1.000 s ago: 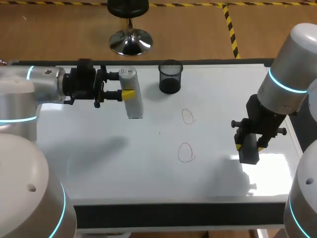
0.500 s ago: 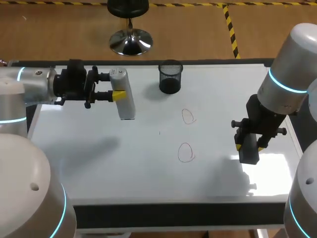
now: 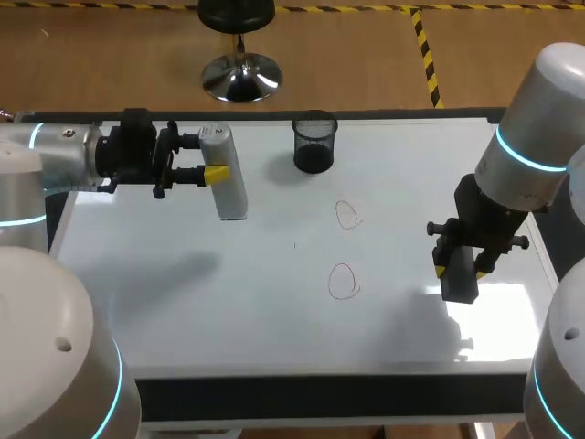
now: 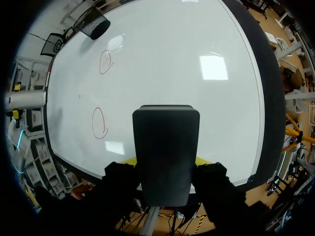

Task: Pick up the inspection probe, press it on each red-marked spot on the whiteboard one by one, put down the probe, pick up the eraser, and wipe off all the red marks.

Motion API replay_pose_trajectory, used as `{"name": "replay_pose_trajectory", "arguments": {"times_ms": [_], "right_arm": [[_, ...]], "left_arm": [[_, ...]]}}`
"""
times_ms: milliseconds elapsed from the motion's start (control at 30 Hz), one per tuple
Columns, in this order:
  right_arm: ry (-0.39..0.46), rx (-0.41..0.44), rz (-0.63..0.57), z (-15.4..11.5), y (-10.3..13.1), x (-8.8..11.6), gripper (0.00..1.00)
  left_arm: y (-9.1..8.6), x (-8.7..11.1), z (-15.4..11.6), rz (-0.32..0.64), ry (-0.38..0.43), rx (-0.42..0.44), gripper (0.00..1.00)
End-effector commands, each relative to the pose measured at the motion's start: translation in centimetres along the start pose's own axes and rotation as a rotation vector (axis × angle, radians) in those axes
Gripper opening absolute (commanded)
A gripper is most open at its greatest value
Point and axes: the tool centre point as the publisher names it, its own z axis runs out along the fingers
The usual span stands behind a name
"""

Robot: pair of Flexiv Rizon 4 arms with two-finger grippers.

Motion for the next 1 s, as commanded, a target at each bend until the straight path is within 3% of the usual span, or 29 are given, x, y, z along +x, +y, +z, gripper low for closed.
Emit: {"name": "replay_pose_trajectory", "arguments": {"times_ms": [33, 633, 1000], "right_arm": [[0.003, -0.002, -0.001, -0.1, -0.1, -0.2, 0.0], [-0.018, 0.006, 0.005, -0.1, -0.1, -0.2, 0.0], [-0.083, -0.002, 0.073, -0.2, 0.3, 2.3, 0.0]], "left_arm": [[-0.1, -0.1, 0.0, 0.0, 0.002, 0.0, 0.0], [-0.1, -0.1, 0.0, 0.0, 0.002, 0.0, 0.0], [-0.1, -0.1, 0.0, 0.0, 0.002, 0.0, 0.0]]}}
